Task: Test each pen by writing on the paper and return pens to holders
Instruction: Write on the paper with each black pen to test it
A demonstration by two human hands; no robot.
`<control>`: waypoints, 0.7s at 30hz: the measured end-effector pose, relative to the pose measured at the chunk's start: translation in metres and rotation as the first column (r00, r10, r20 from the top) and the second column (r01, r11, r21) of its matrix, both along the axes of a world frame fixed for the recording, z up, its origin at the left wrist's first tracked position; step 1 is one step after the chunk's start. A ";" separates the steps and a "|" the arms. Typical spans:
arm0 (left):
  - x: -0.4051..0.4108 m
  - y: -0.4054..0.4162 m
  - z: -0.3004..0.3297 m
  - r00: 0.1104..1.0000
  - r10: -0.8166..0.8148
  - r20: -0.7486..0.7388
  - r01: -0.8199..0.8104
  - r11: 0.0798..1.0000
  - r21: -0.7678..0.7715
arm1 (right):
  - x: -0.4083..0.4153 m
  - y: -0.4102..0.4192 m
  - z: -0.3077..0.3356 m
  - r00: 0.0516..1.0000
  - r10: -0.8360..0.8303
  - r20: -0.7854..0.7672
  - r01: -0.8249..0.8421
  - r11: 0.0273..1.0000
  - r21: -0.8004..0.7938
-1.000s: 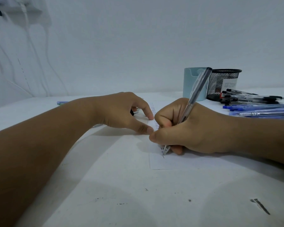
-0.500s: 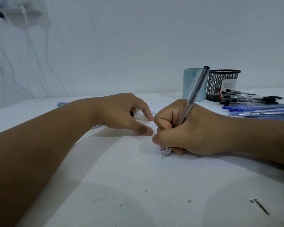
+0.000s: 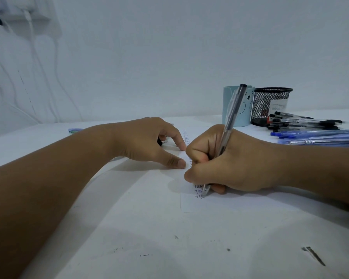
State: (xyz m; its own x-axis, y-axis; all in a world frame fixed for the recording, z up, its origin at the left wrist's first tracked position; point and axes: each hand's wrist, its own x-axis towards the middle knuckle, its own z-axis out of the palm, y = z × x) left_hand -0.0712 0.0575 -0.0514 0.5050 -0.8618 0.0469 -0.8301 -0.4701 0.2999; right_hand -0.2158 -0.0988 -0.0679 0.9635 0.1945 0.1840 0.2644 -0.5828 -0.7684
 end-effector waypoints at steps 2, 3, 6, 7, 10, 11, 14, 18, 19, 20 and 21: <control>-0.001 0.001 0.000 1.000 -0.004 0.000 0.004 1.000 0.006 | 0.001 -0.001 -0.001 1.000 -0.002 0.023 0.002 1.000 0.004; -0.001 0.001 0.000 1.000 -0.007 0.004 0.007 1.000 0.006 | 0.001 -0.001 -0.001 0.999 -0.006 0.037 0.006 1.000 0.007; -0.001 0.000 0.000 1.000 -0.004 0.006 0.004 1.000 0.004 | 0.003 -0.003 -0.002 0.999 -0.002 0.053 0.002 1.000 0.010; -0.001 0.001 0.000 1.000 -0.001 0.004 0.001 1.000 0.004 | 0.004 -0.003 -0.002 0.999 0.006 0.041 -0.007 1.000 0.013; 0.000 0.000 0.000 1.000 -0.017 0.006 0.017 1.000 0.004 | 0.003 -0.004 -0.003 1.000 0.014 0.017 -0.014 1.000 0.026; -0.001 0.000 0.000 1.000 -0.018 0.007 0.018 1.000 0.005 | 0.003 -0.004 -0.004 1.000 0.011 0.021 -0.011 1.000 0.029; -0.002 0.001 0.001 1.000 -0.005 -0.001 0.005 1.000 0.000 | 0.004 -0.004 -0.002 0.999 0.030 0.025 -0.030 0.999 0.028; -0.003 0.001 0.001 1.000 0.008 0.007 -0.008 1.000 -0.002 | 0.005 -0.005 -0.003 0.999 0.037 0.023 -0.037 0.999 0.024; -0.003 0.001 0.001 1.000 0.009 0.015 -0.009 1.000 0.000 | 0.006 -0.005 -0.004 0.999 0.033 0.027 -0.034 0.999 0.042; -0.002 0.001 0.001 1.000 0.009 0.023 -0.009 1.000 -0.002 | 0.006 -0.006 -0.005 0.999 0.025 0.027 -0.028 0.996 0.085; -0.001 0.001 -0.001 1.000 0.004 0.025 -0.004 1.000 -0.010 | 0.006 -0.006 -0.006 1.000 0.016 0.014 -0.018 0.988 0.155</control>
